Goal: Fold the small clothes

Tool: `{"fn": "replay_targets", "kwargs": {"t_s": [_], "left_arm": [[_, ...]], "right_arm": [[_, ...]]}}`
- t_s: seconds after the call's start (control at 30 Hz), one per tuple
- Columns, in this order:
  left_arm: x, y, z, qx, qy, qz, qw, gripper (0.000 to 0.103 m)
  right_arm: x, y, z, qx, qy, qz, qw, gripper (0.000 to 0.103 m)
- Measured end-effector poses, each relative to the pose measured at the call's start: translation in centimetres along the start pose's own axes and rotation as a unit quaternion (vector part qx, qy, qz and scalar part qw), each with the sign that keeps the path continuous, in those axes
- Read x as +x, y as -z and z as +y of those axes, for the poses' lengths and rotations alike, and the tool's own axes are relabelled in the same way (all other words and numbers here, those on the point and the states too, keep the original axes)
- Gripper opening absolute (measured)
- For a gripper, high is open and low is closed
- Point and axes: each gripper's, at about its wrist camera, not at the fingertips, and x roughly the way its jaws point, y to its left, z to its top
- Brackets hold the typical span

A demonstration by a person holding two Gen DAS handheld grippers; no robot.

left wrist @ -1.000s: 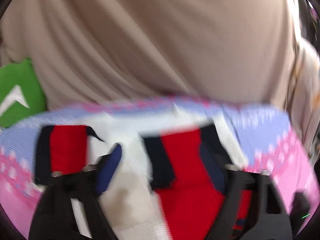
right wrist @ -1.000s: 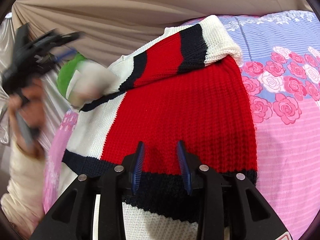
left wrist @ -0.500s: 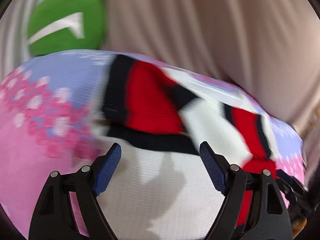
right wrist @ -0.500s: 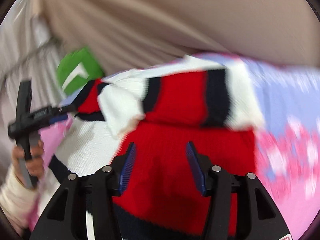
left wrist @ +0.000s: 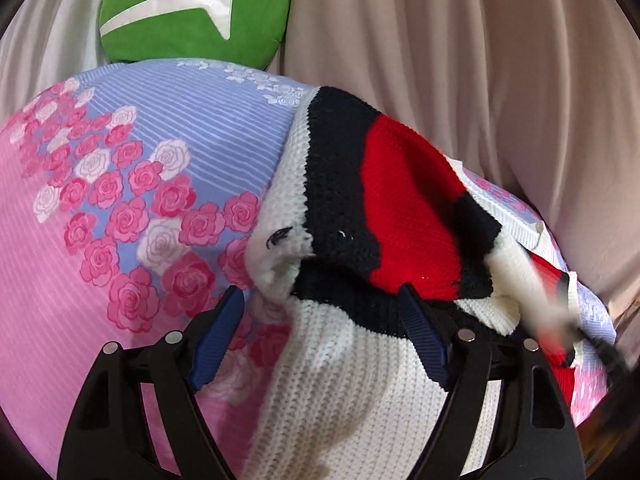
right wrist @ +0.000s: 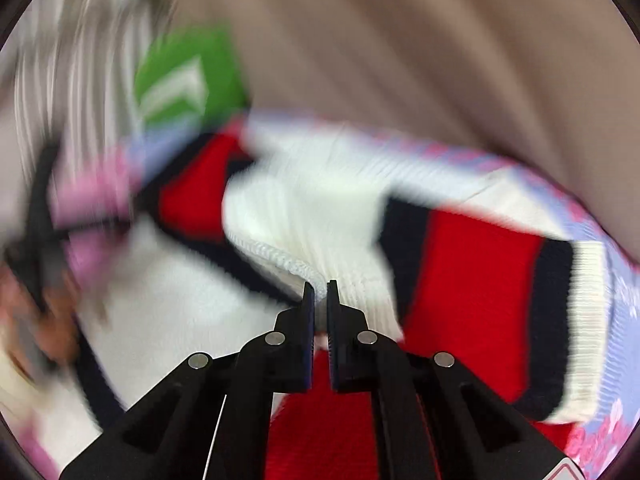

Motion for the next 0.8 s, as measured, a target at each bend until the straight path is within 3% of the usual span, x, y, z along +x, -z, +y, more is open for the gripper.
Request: {"fn": "replay_targets", "kwargs": {"t_s": [0.07, 0.13, 0.17, 0.23, 0.3, 0.33, 0.37, 0.4, 0.43, 0.47, 0.57, 0.63, 0.73, 0.8], "left_arm": [[-0.2, -0.2, 0.2, 0.004, 0.007, -0.004, 1.0, 0.076], [0.0, -0.2, 0.0, 0.005, 0.017, 0.0, 0.9998, 0.077], [0.2, -0.2, -0.2, 0.003, 0.023, 0.008, 0.9997, 0.077], [0.4, -0.1, -0.4, -0.009, 0.039, 0.023, 0.9989, 0.077], [-0.5, 0.2, -0.5, -0.013, 0.06, 0.024, 0.9978, 0.077], [-1.2, 0.5, -0.8, -0.01, 0.068, 0.023, 0.9974, 0.077], [-2.0, 0.9, -1.0, -0.003, 0.078, 0.024, 0.9967, 0.077], [-2.7, 1.3, -1.3, 0.0, 0.09, 0.026, 0.9956, 0.079], [-3.2, 1.7, -1.6, 0.003, 0.101, 0.031, 0.9944, 0.081], [-3.1, 1.9, -1.9, 0.005, 0.108, 0.039, 0.9934, 0.084], [-1.6, 1.9, -2.5, -0.008, 0.11, 0.058, 0.9922, 0.085], [-0.5, 1.8, -2.3, -0.039, 0.101, 0.058, 0.9924, 0.085], [0.3, 1.5, -2.1, -0.071, 0.094, 0.053, 0.9916, 0.085], [-0.2, 1.1, -2.0, -0.071, 0.091, 0.041, 0.9925, 0.085]], "right_arm": [[-1.3, -0.9, -5.3, 0.09, -0.004, -0.018, 0.996, 0.005], [0.8, -0.2, -10.4, 0.155, 0.009, 0.03, 0.987, 0.007], [1.9, 0.5, -12.0, 0.172, 0.03, 0.055, 0.983, 0.013], [2.7, 2.0, -14.0, 0.197, 0.062, 0.081, 0.975, 0.013], [0.7, 3.0, -14.3, 0.221, 0.016, 0.042, 0.974, 0.014], [-0.4, 3.4, -14.1, 0.225, -0.002, 0.028, 0.974, 0.024], [-1.5, 3.9, -13.7, 0.225, -0.017, 0.017, 0.974, 0.043], [-2.0, 4.2, -13.1, 0.222, -0.021, 0.014, 0.975, 0.053], [-2.2, 4.5, -12.5, 0.215, -0.023, 0.015, 0.976, 0.061], [-1.9, 4.9, -12.0, 0.207, -0.028, 0.029, 0.977, 0.061], [0.4, 5.4, -11.2, 0.215, -0.044, 0.063, 0.974, 0.061], [2.2, 4.5, -9.7, 0.202, -0.028, 0.067, 0.977, 0.059], [3.1, 2.9, -8.1, 0.173, -0.023, 0.085, 0.981, 0.009], [0.3, 0.7, -7.1, 0.153, -0.035, 0.023, 0.987, 0.008]]}}
